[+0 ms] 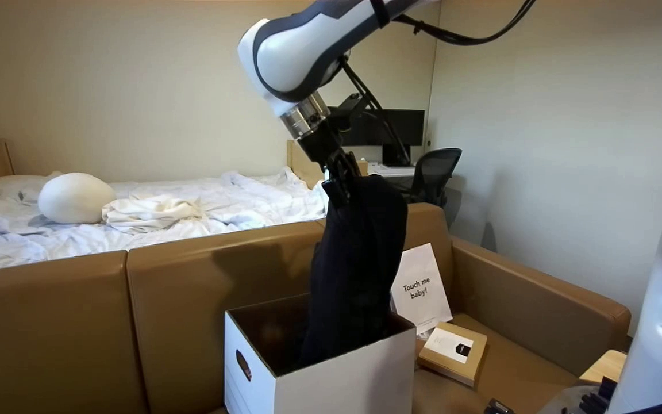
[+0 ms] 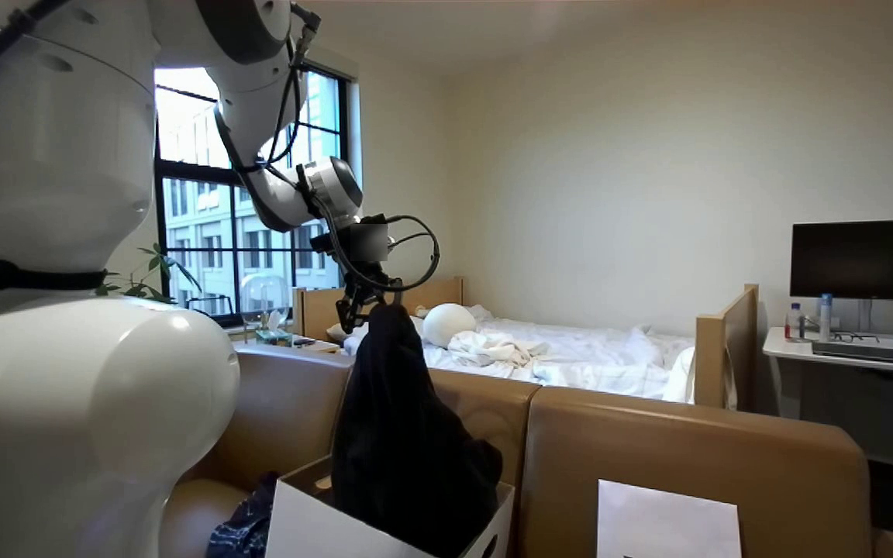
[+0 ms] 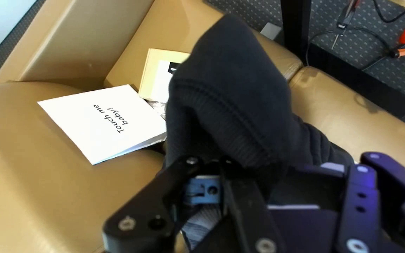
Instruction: Remove the black jersey out of the box
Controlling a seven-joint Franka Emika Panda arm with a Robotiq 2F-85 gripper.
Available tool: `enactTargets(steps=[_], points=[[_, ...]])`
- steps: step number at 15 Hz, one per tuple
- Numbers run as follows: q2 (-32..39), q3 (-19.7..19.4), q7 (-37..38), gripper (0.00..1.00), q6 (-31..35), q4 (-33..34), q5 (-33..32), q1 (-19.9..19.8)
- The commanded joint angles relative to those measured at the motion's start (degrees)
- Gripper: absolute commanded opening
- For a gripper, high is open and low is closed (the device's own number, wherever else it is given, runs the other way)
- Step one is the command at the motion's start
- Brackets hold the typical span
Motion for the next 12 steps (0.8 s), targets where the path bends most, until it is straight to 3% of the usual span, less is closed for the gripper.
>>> enactTargets(steps=[1, 7, 12], points=[[-1.32, 1.08, 2.55, 0.00, -0.85, 0.87, -2.37, -0.75], [-12.23, 1.11, 10.06, 0.00, -5.32, 4.15, -6.82, -1.60], [-21.72, 0.26, 13.91, 0.00, -10.92, 7.95, -5.02, -4.98]])
